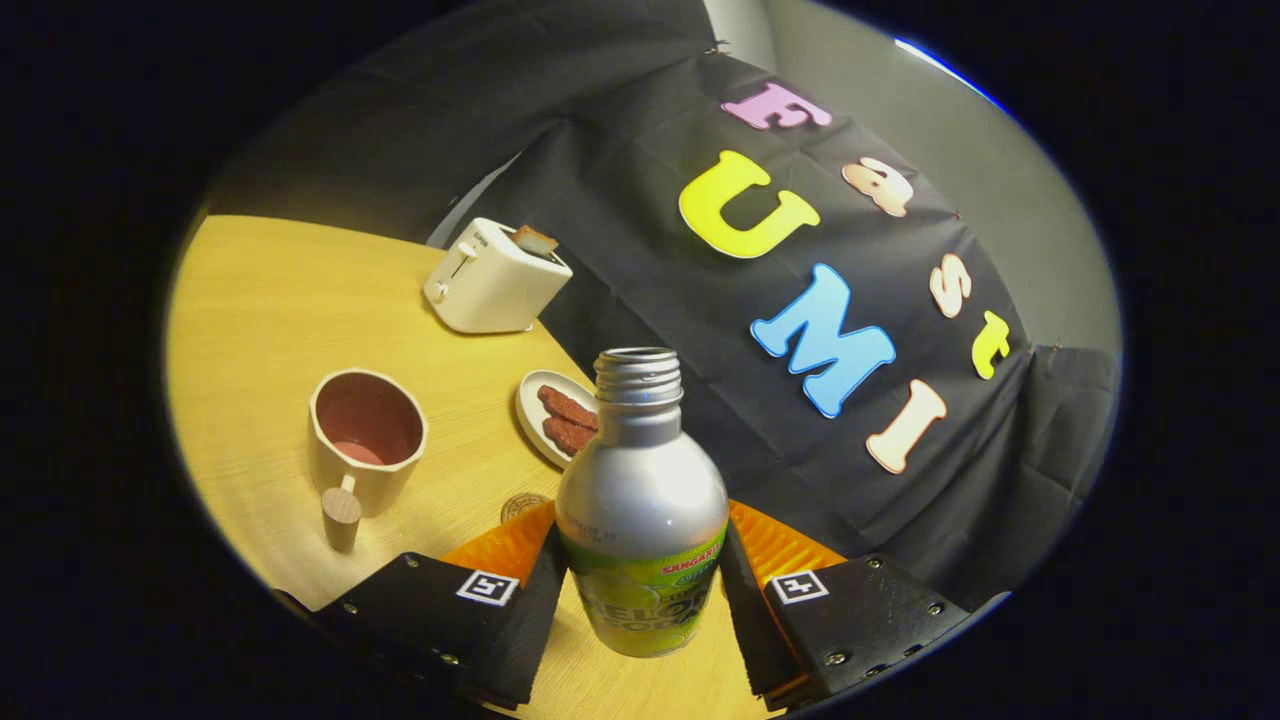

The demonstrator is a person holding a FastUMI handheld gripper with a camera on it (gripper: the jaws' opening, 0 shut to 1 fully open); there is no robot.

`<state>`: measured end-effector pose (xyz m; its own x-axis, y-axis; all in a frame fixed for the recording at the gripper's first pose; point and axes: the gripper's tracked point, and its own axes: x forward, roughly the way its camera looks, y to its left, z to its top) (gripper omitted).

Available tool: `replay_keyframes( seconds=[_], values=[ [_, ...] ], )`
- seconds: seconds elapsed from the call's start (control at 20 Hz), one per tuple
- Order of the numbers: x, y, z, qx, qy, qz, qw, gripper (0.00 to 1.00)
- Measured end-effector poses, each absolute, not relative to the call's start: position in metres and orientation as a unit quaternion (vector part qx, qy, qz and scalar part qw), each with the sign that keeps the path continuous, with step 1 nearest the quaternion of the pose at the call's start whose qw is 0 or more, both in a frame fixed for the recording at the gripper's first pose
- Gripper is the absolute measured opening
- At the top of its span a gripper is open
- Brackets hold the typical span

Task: Take the bottle from table, then pour the juice into the cup, finally place the bottle on the coaster

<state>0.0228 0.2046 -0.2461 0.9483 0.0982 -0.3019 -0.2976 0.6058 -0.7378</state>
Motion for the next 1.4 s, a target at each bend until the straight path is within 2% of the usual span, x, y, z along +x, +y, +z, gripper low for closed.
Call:
replay_keyframes(
  seconds=[0.7, 1.4],
  values=[
    [0.026, 0.238, -0.284, -0.546, 0.125, 0.148, 0.815, 0.77],
    [0.037, 0.244, -0.275, -0.653, 0.091, 0.158, 0.735, 0.77]
  ],
)
